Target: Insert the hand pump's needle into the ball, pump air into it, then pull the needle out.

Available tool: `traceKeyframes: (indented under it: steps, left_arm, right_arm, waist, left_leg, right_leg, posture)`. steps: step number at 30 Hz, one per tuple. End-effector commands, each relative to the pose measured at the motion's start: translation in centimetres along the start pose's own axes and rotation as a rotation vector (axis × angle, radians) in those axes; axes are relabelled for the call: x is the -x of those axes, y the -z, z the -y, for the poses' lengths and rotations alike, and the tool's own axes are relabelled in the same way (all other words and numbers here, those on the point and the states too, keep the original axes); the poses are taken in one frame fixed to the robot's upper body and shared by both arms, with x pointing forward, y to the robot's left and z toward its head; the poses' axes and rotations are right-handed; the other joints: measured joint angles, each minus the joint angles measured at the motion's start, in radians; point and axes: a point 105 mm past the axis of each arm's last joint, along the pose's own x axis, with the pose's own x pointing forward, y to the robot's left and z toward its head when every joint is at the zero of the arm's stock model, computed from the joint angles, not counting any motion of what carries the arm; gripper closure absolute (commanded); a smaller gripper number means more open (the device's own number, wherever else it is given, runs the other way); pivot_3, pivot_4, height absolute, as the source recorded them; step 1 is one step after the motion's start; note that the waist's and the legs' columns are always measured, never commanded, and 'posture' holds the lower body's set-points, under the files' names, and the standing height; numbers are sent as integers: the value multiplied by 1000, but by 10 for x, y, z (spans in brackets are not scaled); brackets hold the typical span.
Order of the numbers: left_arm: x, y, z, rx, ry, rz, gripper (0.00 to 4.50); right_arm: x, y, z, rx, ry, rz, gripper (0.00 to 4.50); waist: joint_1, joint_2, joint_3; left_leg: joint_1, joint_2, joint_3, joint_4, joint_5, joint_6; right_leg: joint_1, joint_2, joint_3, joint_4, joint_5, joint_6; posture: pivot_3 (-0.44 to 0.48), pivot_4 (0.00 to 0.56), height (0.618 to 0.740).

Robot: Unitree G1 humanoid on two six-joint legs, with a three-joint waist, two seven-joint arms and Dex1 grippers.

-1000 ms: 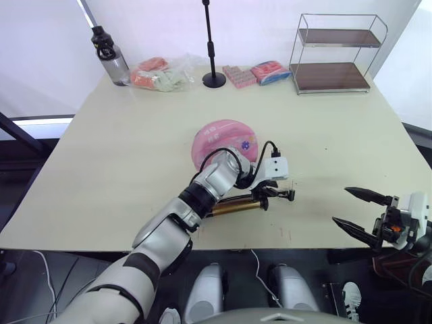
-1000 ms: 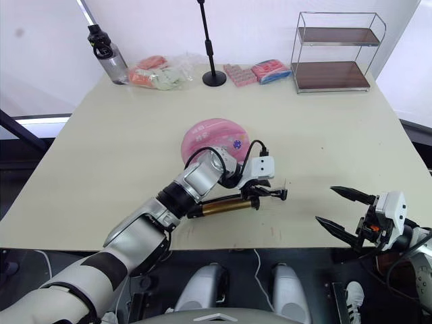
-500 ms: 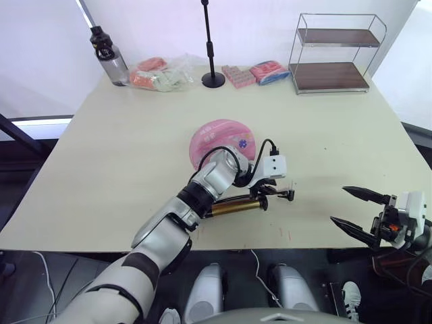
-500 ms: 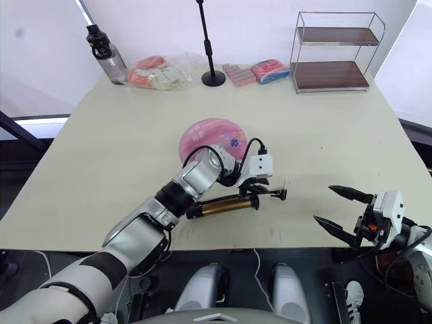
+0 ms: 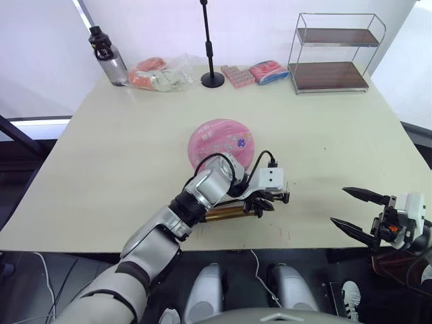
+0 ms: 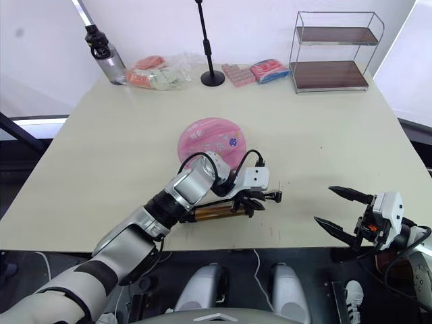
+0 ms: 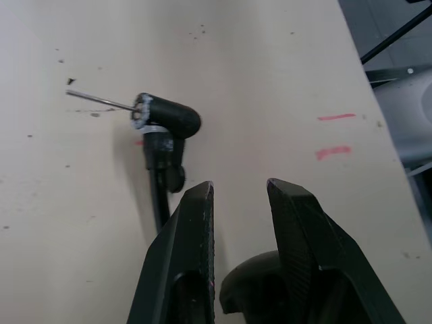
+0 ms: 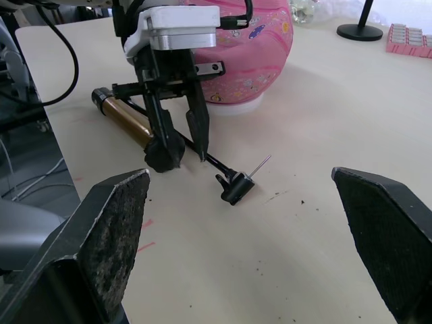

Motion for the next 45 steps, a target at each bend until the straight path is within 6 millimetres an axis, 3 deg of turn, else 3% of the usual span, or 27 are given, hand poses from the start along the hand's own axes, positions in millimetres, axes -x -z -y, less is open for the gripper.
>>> traceKeyframes:
  steps: [1, 7, 27, 45]
  left_arm:
    - [2, -5, 0, -33, -16, 1, 3147]
    - [-1, 9, -12, 47, -97, -9, 3147]
    - [-17, 12, -3, 73, -76, -18, 3147]
    - [-25, 20, -22, 62, -178, -63, 3147]
  right_arm:
    - [-1, -7, 1, 30, -3, 26, 0]
    - [-1, -6, 0, 28, -4, 27, 0]
    - [-3, -6, -3, 23, -3, 34, 0]
    - [1, -4, -4, 16, -4, 23, 0]
  waist:
    - [0, 0, 0]
    - [0, 0, 0]
    - [0, 0, 0]
    - [1, 1, -1]
  left_leg:
    - [0, 0, 0, 0, 0, 0]
    - [0, 0, 0, 0, 0, 0]
    - [0, 0, 0, 0, 0, 0]
    - [1, 0, -2, 4, 0, 0]
  right_leg:
    - [0, 0, 0, 0, 0, 0]
    - [0, 0, 0, 0, 0, 0]
    - [0, 0, 0, 0, 0, 0]
    - [3, 1, 1, 1, 0, 0]
  posture:
    - [0, 150, 740]
    - [0, 150, 740]
    - [0, 150, 740]
    - [0, 150, 740]
